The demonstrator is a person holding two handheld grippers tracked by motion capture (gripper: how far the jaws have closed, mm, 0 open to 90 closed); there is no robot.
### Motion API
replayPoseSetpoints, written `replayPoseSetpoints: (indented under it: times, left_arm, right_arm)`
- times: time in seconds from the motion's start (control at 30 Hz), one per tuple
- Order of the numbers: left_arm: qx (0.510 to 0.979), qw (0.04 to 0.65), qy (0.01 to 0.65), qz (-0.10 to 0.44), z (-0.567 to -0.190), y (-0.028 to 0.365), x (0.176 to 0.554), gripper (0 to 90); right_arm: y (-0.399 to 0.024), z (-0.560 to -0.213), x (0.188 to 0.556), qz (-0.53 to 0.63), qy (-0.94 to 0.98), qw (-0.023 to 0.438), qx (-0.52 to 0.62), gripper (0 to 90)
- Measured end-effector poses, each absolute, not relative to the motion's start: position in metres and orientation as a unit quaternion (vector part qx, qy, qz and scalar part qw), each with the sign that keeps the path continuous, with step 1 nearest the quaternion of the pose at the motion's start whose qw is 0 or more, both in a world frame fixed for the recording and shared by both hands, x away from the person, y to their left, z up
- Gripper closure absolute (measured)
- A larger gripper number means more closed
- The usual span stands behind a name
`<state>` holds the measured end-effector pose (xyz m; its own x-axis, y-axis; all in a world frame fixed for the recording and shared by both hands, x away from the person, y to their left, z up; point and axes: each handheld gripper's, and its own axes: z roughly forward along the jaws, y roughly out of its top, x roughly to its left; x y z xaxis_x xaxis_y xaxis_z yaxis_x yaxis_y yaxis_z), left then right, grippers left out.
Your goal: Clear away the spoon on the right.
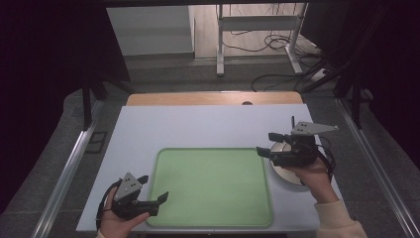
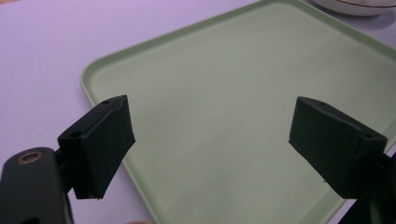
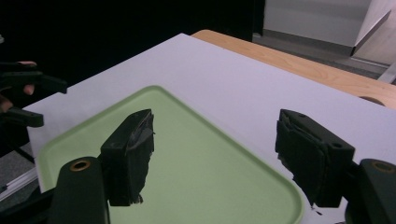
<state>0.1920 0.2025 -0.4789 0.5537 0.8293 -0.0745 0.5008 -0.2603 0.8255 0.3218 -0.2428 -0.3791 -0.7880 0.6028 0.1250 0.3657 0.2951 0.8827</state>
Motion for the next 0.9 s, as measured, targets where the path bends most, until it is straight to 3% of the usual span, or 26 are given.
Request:
replayPoseSetpoints:
  times: [0.9]
  left_arm:
    - [0.772, 0.426, 0.431, 0.192, -0.482, 0.205, 0.194, 13.2]
  right_arm:
    - [-0.283, -0.393, 0.354, 0.511, 0.775, 0.139, 0.344, 27.8]
